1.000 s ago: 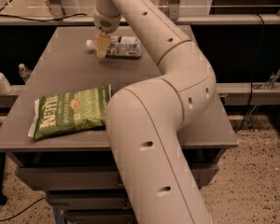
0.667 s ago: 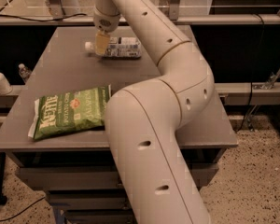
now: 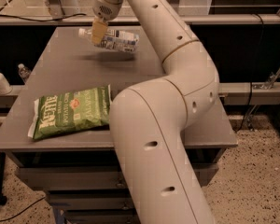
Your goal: Place blue plastic bottle upright
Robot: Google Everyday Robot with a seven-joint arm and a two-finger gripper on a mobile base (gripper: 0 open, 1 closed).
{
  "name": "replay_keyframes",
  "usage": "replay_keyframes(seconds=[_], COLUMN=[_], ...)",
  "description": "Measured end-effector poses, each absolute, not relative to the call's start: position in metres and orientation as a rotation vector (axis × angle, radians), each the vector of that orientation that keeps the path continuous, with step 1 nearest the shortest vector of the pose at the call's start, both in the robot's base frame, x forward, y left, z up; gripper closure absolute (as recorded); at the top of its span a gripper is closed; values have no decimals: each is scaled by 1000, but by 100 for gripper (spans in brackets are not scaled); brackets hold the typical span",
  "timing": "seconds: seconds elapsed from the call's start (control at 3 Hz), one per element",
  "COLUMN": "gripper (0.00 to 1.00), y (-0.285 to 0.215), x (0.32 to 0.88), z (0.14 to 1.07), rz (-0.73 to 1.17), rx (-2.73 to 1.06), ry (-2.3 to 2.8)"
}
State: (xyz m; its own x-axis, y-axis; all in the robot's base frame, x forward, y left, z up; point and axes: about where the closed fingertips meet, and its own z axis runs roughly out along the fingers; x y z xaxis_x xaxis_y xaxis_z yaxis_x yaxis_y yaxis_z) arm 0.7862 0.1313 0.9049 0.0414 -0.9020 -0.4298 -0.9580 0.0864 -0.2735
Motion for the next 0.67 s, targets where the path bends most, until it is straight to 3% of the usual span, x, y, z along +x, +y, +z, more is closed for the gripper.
replay_keyframes(seconds=[0.67], gripper=[100], y=[130], x=[761], z=[1000], rz=[435], rx=[-1582], ry=[1683])
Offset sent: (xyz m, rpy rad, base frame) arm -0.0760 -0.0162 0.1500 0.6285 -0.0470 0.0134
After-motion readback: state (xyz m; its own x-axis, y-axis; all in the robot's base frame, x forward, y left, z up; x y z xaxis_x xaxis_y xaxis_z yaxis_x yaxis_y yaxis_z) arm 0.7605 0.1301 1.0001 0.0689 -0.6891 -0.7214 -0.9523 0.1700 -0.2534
